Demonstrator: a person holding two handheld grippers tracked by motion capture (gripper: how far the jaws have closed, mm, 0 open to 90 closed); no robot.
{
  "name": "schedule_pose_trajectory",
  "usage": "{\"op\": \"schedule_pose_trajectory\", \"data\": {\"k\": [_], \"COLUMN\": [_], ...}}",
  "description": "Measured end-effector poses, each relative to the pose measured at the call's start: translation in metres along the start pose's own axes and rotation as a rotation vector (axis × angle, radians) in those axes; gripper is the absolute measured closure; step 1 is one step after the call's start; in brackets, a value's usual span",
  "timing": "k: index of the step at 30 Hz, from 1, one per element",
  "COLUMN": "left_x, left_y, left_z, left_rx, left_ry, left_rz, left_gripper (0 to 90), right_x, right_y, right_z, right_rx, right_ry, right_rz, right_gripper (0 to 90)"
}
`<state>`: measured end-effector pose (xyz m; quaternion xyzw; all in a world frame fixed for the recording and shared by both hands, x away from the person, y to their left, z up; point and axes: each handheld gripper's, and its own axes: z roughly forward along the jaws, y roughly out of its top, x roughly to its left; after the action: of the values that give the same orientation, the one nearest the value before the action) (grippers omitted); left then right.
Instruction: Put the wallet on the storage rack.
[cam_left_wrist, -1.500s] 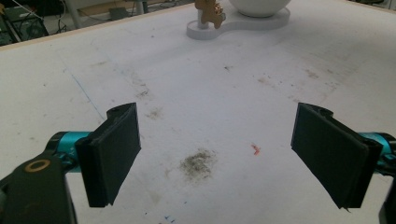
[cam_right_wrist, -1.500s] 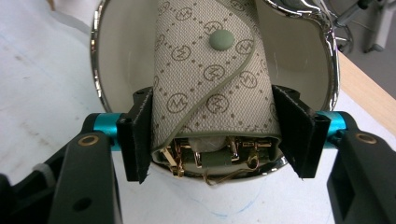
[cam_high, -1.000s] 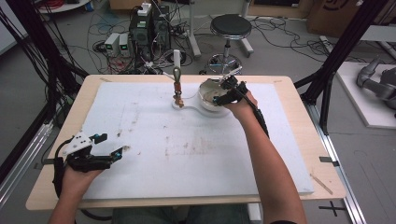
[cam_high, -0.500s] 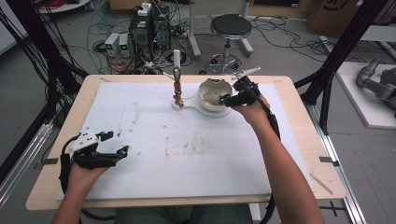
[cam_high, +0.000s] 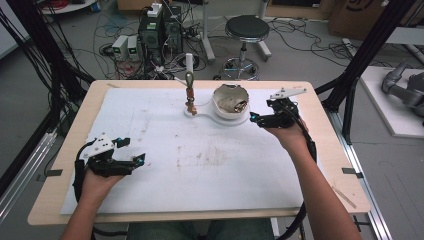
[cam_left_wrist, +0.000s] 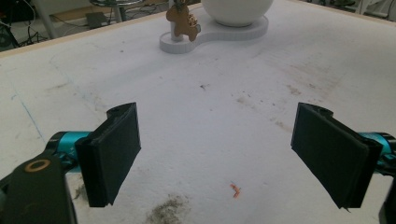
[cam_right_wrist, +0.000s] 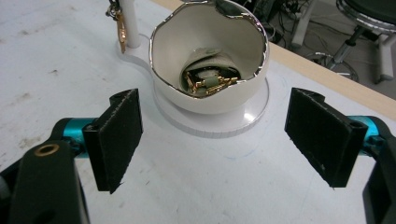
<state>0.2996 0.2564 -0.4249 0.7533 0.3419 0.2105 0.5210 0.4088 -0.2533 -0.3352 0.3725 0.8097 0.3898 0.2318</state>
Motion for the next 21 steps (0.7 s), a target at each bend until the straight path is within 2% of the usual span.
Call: {"op": "schedule_pose_trajectory", "data": {"k": [12,15,21], "left_x": [-0.002,-0.002,-0.002], "left_y": [0.002,0.002,0.002], "left_z": [0.003,0.003,0.004], "left_rx": [-0.007,-0.01,-0.014], "left_ry": [-0.001,-0.005,-0.011], "left_rz": [-0.002,-0.002,-0.009], "left_gripper": [15.6,15.6,15.6], "right_x": [0.005,0.009,0.015], "right_y": [-0.041,-0.054,-0.08], "right_z": [-0.032,-0.034,-0.032], "right_rx": [-0.126,-0.154,-0.175], "right_ry": [0.029,0.038,0.048], "right_rz": [0.044,0.051,0.079], "right_gripper": [19.5,19.5,19.5]}}
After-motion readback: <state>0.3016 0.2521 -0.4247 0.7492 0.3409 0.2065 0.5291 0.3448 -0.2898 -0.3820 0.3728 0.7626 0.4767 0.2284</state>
